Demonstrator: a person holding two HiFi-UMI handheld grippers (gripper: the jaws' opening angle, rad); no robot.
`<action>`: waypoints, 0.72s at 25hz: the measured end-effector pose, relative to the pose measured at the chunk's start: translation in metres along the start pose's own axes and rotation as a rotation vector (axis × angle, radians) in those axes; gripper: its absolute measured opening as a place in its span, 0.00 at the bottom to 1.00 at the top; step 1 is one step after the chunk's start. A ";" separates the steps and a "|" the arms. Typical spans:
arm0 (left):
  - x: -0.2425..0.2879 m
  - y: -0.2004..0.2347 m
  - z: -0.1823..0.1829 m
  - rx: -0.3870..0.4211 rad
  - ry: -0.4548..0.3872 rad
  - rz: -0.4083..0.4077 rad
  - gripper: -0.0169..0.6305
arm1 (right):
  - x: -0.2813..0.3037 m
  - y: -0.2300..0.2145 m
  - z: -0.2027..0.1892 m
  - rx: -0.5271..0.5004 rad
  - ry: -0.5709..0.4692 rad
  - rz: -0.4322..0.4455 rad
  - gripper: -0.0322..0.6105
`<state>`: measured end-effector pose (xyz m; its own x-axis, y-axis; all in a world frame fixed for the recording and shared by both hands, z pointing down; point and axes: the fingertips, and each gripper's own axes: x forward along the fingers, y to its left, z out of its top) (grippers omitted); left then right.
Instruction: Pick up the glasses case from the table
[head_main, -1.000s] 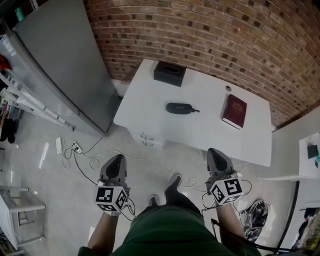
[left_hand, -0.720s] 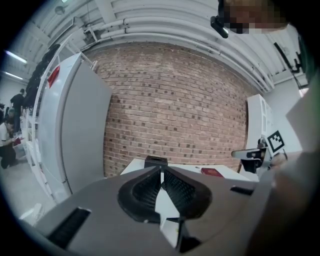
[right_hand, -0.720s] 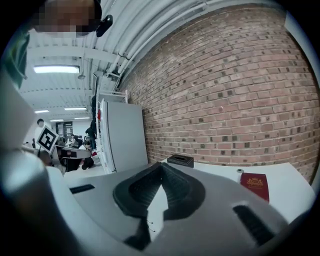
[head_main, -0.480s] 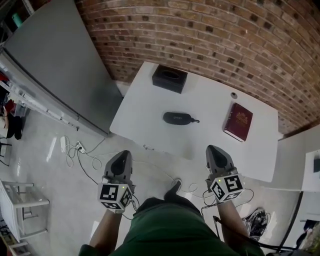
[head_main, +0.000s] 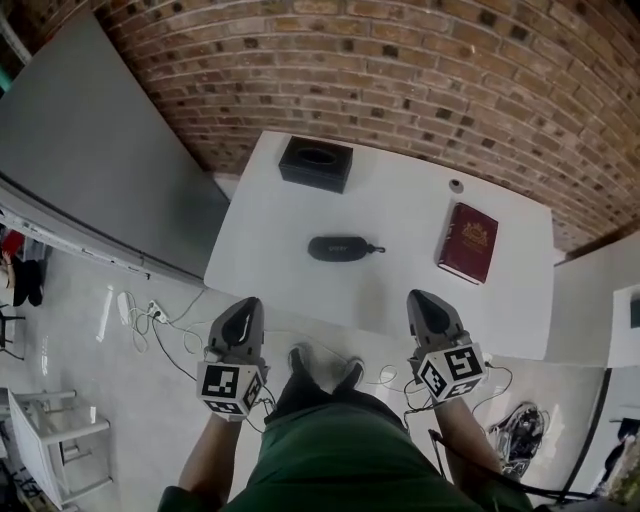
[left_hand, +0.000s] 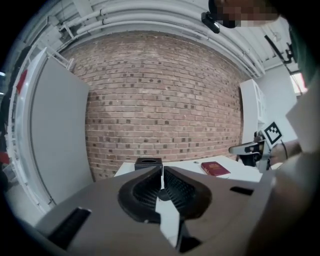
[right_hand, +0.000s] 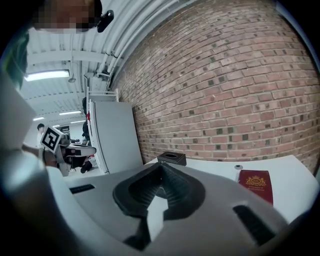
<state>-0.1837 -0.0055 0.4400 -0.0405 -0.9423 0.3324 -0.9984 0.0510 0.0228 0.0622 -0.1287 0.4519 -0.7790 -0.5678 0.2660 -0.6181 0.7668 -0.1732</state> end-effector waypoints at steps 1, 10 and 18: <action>0.009 0.000 0.000 0.006 0.008 -0.023 0.05 | 0.002 -0.003 -0.001 0.004 0.004 -0.015 0.05; 0.108 0.008 -0.012 0.168 0.047 -0.209 0.05 | 0.026 -0.022 -0.005 0.071 0.021 -0.198 0.05; 0.158 0.005 -0.033 0.244 0.116 -0.389 0.05 | 0.040 -0.019 -0.010 0.104 0.034 -0.300 0.05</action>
<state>-0.1935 -0.1432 0.5235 0.3295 -0.8321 0.4462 -0.9189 -0.3912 -0.0510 0.0441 -0.1624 0.4756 -0.5574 -0.7524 0.3511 -0.8286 0.5310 -0.1774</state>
